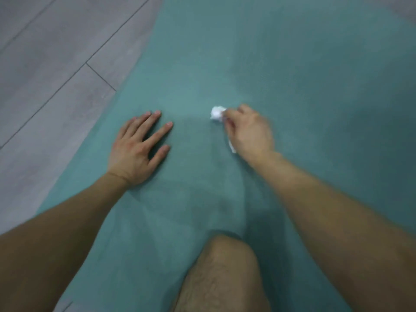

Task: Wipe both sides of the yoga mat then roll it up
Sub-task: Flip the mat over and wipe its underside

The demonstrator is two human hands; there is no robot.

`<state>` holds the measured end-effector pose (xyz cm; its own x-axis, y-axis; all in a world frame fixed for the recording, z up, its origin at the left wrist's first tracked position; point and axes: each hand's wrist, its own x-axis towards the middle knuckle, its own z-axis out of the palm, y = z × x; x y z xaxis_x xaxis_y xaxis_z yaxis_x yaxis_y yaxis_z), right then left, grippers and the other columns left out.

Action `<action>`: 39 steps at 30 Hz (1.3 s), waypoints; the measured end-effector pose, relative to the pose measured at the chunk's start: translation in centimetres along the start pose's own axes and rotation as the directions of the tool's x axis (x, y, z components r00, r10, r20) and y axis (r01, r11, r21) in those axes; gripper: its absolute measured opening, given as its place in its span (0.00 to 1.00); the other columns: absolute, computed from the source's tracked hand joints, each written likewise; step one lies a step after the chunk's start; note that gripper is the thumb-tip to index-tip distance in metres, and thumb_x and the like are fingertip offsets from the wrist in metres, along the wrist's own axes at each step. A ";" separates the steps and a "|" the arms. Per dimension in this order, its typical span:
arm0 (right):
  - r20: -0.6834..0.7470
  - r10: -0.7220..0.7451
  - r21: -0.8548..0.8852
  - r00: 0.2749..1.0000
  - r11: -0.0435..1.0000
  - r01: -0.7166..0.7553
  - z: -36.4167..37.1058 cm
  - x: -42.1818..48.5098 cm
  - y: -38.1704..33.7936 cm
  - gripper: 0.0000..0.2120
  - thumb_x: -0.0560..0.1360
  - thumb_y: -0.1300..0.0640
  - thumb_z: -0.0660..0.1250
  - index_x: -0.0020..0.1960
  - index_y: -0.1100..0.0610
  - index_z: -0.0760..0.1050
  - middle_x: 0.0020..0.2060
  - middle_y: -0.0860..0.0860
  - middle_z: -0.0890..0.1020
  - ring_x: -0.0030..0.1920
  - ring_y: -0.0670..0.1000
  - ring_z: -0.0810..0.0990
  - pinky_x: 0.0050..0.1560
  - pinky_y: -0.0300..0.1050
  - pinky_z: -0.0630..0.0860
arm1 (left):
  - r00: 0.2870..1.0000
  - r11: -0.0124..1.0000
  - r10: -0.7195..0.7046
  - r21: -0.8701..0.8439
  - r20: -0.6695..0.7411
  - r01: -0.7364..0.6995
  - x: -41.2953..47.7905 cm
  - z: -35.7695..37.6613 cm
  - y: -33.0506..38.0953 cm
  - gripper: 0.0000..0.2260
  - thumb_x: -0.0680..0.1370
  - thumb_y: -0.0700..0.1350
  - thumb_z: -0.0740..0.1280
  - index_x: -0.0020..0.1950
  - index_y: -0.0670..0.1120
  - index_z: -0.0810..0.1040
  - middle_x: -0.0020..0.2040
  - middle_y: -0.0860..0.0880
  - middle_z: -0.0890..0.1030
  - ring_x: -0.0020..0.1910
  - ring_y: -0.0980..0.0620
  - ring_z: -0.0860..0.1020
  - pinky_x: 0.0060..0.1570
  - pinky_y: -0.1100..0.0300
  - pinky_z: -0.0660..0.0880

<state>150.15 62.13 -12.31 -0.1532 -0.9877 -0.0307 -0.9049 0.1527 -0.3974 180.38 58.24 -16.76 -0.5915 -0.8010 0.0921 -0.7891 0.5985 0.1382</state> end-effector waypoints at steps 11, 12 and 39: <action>0.018 -0.244 0.170 0.970 0.956 0.238 5.3 -3.0 -9.0 0.12 0.74 0.64 0.75 0.57 0.57 0.84 0.42 0.58 0.76 0.36 0.61 0.77 0.31 0.52 0.75 | 0.984 0.985 -0.175 0.005 -0.039 0.175 -0.6 -0.1 -0.7 0.27 0.81 0.57 0.62 0.82 0.55 0.68 0.81 0.46 0.67 0.73 0.38 0.69 0.73 0.41 0.62; 0.051 -0.347 0.156 0.937 0.929 0.335 4.8 -2.0 -8.3 0.17 0.71 0.65 0.78 0.58 0.56 0.84 0.43 0.58 0.76 0.36 0.61 0.78 0.30 0.52 0.76 | 0.982 0.983 -0.182 0.004 -0.040 0.183 -0.6 0.0 -0.5 0.28 0.81 0.56 0.62 0.82 0.54 0.68 0.81 0.46 0.67 0.74 0.38 0.69 0.73 0.40 0.62; 0.179 -0.561 0.200 0.809 0.825 0.528 6.5 7.4 -11.9 0.11 0.81 0.55 0.64 0.56 0.56 0.84 0.44 0.58 0.78 0.36 0.63 0.80 0.34 0.55 0.78 | 0.915 0.916 -0.399 -0.073 -0.065 0.395 0.2 -0.6 -1.3 0.32 0.77 0.54 0.66 0.78 0.41 0.69 0.81 0.44 0.67 0.78 0.40 0.67 0.78 0.41 0.60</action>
<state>162.35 52.81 -13.81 0.4545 -0.8901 0.0338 -0.7484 -0.4022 -0.5274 181.37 57.32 -16.31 -0.2152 -0.9721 0.0931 -0.9440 0.2315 0.2350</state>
